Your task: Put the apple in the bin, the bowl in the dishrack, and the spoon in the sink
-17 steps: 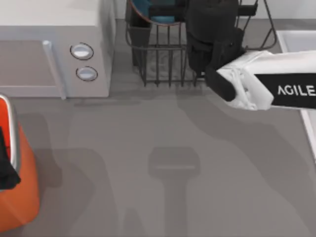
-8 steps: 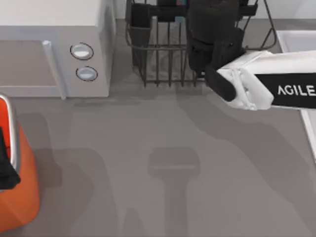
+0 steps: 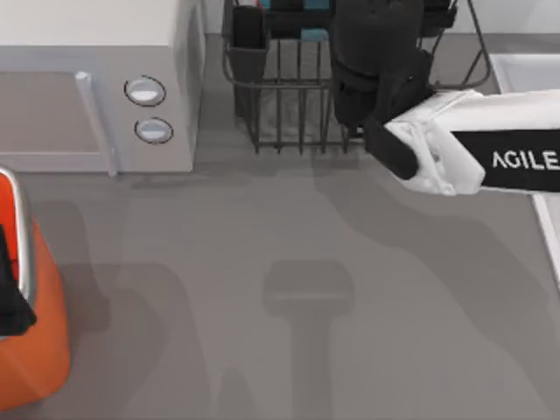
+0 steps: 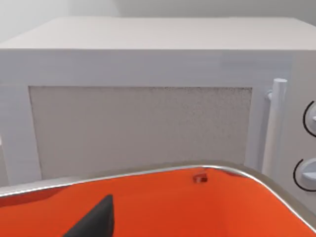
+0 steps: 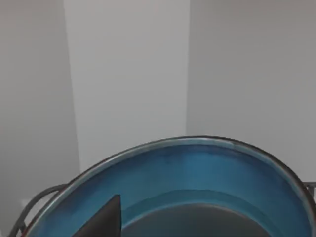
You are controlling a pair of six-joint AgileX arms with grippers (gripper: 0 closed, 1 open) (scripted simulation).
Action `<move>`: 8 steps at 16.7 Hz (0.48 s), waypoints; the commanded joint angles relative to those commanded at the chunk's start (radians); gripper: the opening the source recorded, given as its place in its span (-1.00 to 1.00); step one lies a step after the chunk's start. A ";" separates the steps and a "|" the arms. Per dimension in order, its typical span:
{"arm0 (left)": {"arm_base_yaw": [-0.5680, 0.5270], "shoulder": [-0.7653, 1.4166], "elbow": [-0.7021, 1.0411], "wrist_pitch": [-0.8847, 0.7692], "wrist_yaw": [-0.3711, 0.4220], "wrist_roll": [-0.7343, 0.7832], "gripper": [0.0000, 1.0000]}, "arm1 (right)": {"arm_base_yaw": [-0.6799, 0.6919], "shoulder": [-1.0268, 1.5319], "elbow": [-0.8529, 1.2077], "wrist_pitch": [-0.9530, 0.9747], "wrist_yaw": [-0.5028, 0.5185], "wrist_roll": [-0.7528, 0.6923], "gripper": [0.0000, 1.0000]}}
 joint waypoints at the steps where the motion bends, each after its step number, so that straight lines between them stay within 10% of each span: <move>1: 0.000 0.000 0.000 0.000 0.000 0.000 1.00 | 0.000 0.000 0.000 0.000 0.000 0.000 1.00; 8: 0.000 0.000 0.000 0.000 0.000 0.000 1.00 | -0.090 -0.256 -0.180 -0.089 -0.097 0.004 1.00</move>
